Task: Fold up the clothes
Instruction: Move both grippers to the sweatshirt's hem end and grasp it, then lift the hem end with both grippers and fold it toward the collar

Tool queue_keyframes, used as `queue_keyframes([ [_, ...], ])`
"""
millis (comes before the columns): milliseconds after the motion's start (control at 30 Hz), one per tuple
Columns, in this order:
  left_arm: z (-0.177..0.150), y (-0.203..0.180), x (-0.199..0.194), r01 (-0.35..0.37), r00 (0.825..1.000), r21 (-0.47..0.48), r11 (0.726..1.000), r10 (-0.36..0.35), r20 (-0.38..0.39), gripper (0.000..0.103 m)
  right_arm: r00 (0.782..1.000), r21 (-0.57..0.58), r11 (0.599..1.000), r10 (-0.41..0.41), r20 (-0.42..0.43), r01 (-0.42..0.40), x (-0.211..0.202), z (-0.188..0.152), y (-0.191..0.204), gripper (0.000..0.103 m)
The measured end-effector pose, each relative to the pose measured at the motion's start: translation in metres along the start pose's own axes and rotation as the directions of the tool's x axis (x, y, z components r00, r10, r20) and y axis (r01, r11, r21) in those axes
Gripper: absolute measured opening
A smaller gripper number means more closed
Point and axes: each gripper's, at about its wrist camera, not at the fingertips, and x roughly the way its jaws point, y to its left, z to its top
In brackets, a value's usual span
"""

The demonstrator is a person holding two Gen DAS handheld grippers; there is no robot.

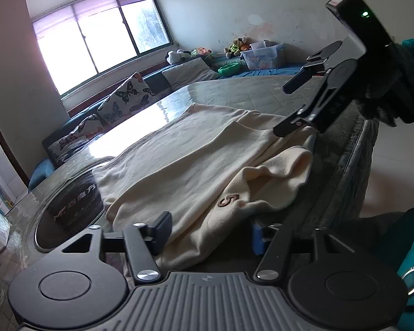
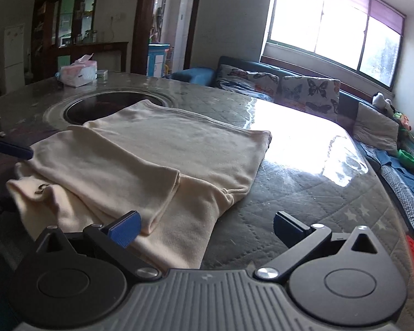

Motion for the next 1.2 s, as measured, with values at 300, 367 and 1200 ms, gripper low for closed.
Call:
queue_keyframes([
  [300, 0.010, 0.006, 0.004, 0.025, 0.999, -0.041, 0.999, -0.023, 0.033, 0.015, 0.993, -0.168, 0.979, 0.118, -0.001, -0.117, -0.033, 0.000, 0.020, 0.103],
  [367, 0.015, 0.013, 0.007, 0.022, 0.999, -0.074, 0.997, -0.020, 0.036, 0.012, 0.988, -0.204, 0.967, 0.154, -0.010, -0.153, -0.038, 0.002, 0.027, 0.103],
  [1200, 0.004, 0.025, 0.005, 0.031, 0.999, -0.073, 0.997, -0.030, 0.013, 0.029, 0.960, -0.223, 0.934, 0.270, -0.075, -0.280, 0.004, 0.024, 0.045, 0.014],
])
